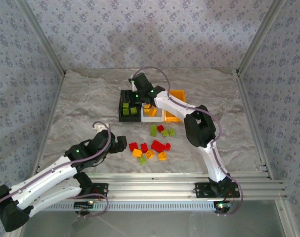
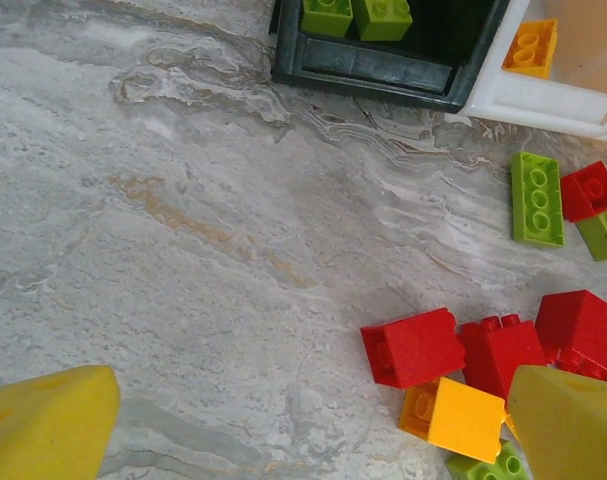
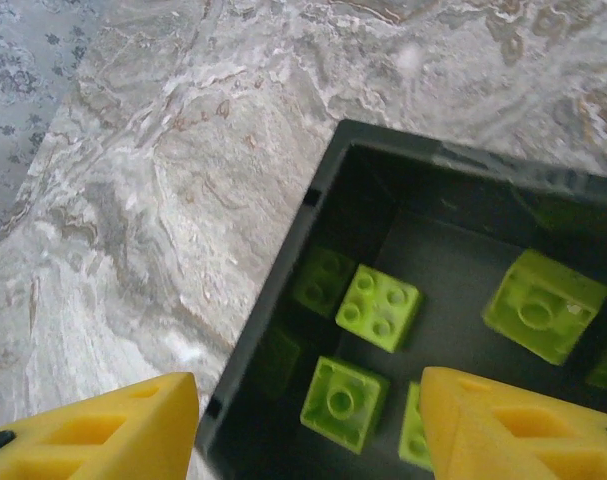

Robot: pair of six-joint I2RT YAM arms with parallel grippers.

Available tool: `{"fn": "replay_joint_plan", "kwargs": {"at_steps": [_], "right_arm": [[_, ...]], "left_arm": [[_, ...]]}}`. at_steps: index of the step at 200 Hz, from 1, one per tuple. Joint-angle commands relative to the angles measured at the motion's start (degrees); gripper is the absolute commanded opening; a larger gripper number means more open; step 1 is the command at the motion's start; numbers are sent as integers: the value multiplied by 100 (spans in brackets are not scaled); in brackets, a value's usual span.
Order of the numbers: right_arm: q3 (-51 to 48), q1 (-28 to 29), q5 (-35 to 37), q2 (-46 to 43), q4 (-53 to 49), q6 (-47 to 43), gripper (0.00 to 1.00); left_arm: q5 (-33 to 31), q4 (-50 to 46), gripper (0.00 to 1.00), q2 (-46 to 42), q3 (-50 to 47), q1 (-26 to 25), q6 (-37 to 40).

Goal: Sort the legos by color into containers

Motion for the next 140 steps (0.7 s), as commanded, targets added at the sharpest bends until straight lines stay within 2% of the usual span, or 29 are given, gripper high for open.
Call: {"fn": "replay_joint_plan", "kwargs": {"at_steps": [1, 17, 44, 65, 86, 98, 124, 140], "right_arm": [[-789, -86, -17, -1046, 373, 121, 62], [-1594, -89, 100, -1634, 577, 140, 62], [-2904, -132, 287, -2621, 730, 141, 62], [-3848, -246, 389, -3335, 857, 217, 62], [-4583, -390, 424, -3901, 897, 296, 62], [-4839, -465, 442, -4145, 873, 297, 62], [-5250, -610, 505, -4579, 832, 325, 62], [-5395, -686, 521, -4742, 852, 355, 62]], "left_arm": [[301, 234, 99, 361, 196, 25, 184], [532, 588, 96, 761, 260, 21, 244], [946, 1280, 77, 1536, 388, 22, 321], [1104, 1569, 78, 2263, 545, 31, 289], [1317, 1789, 84, 2928, 640, 54, 239], [1415, 1863, 85, 3239, 685, 51, 227], [1303, 1734, 70, 3561, 709, 56, 134], [1224, 1620, 68, 3548, 655, 60, 72]]}}
